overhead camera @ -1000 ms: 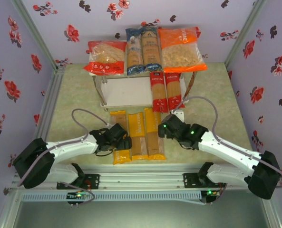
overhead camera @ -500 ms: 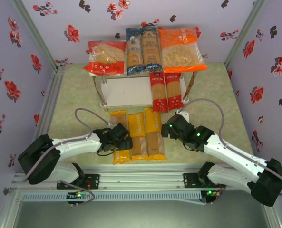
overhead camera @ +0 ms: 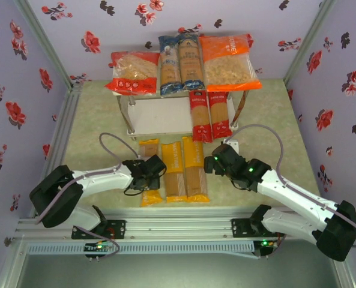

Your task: Place and organize the pasta boxes and bags onto the shelf

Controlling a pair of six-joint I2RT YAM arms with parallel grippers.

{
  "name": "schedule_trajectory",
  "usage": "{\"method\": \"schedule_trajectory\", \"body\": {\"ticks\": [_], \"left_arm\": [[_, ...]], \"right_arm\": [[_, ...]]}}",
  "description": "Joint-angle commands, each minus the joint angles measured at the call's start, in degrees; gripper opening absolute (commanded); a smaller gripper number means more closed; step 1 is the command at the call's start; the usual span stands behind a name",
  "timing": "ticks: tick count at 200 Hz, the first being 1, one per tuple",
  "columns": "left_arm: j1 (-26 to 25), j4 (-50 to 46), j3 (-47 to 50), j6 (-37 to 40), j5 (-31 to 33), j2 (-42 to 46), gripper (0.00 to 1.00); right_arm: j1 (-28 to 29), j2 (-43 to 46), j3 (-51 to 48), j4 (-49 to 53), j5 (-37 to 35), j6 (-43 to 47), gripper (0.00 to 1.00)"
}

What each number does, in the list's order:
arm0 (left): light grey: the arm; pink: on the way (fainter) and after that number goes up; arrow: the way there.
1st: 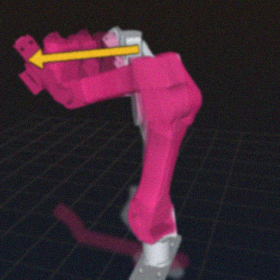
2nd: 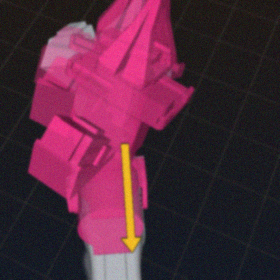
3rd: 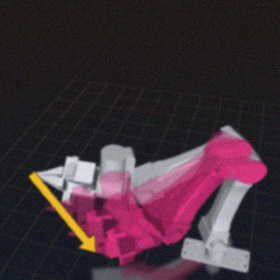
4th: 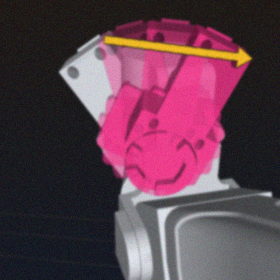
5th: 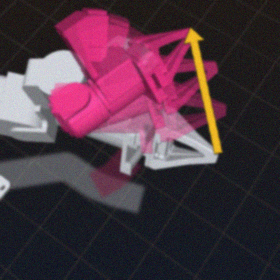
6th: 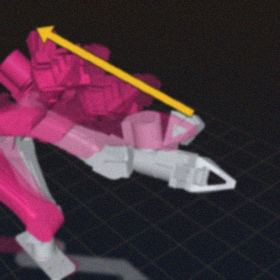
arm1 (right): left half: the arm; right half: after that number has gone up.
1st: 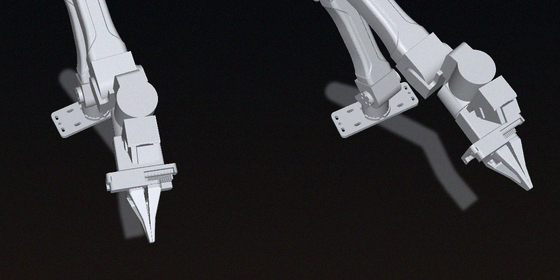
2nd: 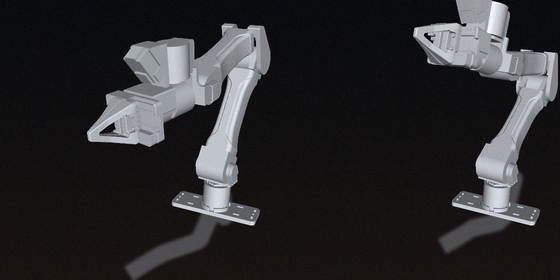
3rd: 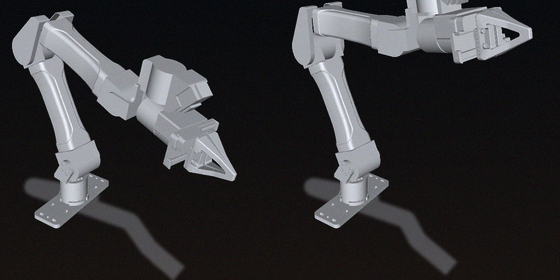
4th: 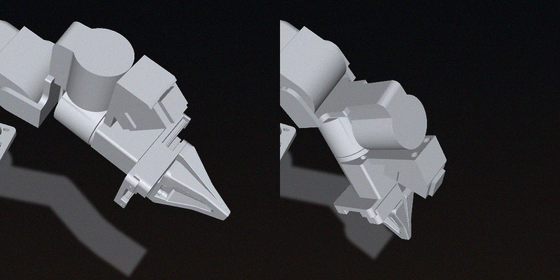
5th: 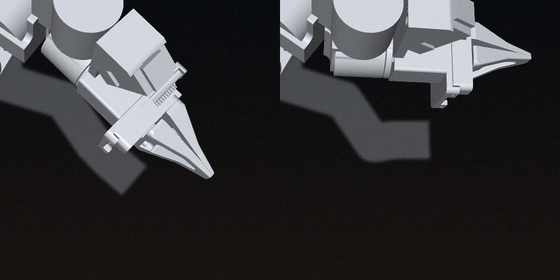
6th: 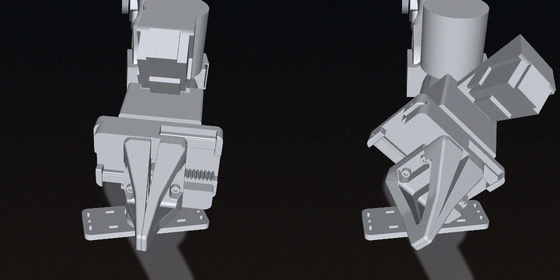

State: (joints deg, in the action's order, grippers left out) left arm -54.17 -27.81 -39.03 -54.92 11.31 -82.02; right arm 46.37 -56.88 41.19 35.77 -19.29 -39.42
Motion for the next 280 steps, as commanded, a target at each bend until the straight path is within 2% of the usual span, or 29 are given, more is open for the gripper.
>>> {"method": "schedule_trajectory", "body": {"ticks": [1, 25, 35, 46, 57, 70, 128, 221, 250, 280], "left_arm": [[-0.26, 2.05, 2.62, 0.53, -4.28, 0.73, 0.43], [-0.23, 0.71, 3.68, 0.85, -4.45, 6.11, 0.37], [-0.14, -0.31, 3.87, 1.27, -4.53, 8.57, 0.26], [0.01, -1.28, 3.87, 2.08, -4.86, 11.37, 0.19], [0.28, -2.32, 3.75, 2.79, -5.25, 14.12, 0.16], [0.70, -4.07, 3.22, 3.75, -5.22, 17.00, 0.00], [1.64, -9.49, -1.49, 8.63, -5.47, 22.77, 0.00], [1.70, -14.38, -6.51, 8.57, -5.53, 32.54, 0.00], [1.79, -14.02, -8.53, 9.96, -3.56, 32.65, 0.00], [3.65, -9.42, -10.06, 15.10, 1.32, 30.81, 0.00]], "right_arm": [[-0.39, 0.24, 1.16, -0.46, -0.22, 0.66, 0.99], [-0.49, -0.28, 1.70, -0.44, -0.18, 0.61, 0.99], [-0.44, -0.43, 1.87, -0.44, -0.21, 0.40, 0.99], [-0.42, -0.54, 1.88, -0.43, -0.22, 0.18, 0.99], [-0.43, -0.51, 1.84, -0.44, -0.22, -0.16, 0.99], [-0.45, -0.59, 1.87, -0.57, -0.22, -0.56, 0.99], [-0.45, -1.61, 2.82, 0.19, -0.71, -1.10, 0.99], [-0.43, -3.40, 3.98, 0.43, -1.34, -2.31, 0.99], [-0.47, -4.23, 4.43, 0.44, -0.86, -2.25, 0.99], [-0.44, -4.73, 4.42, -0.01, -0.50, -2.16, 0.99]]}}
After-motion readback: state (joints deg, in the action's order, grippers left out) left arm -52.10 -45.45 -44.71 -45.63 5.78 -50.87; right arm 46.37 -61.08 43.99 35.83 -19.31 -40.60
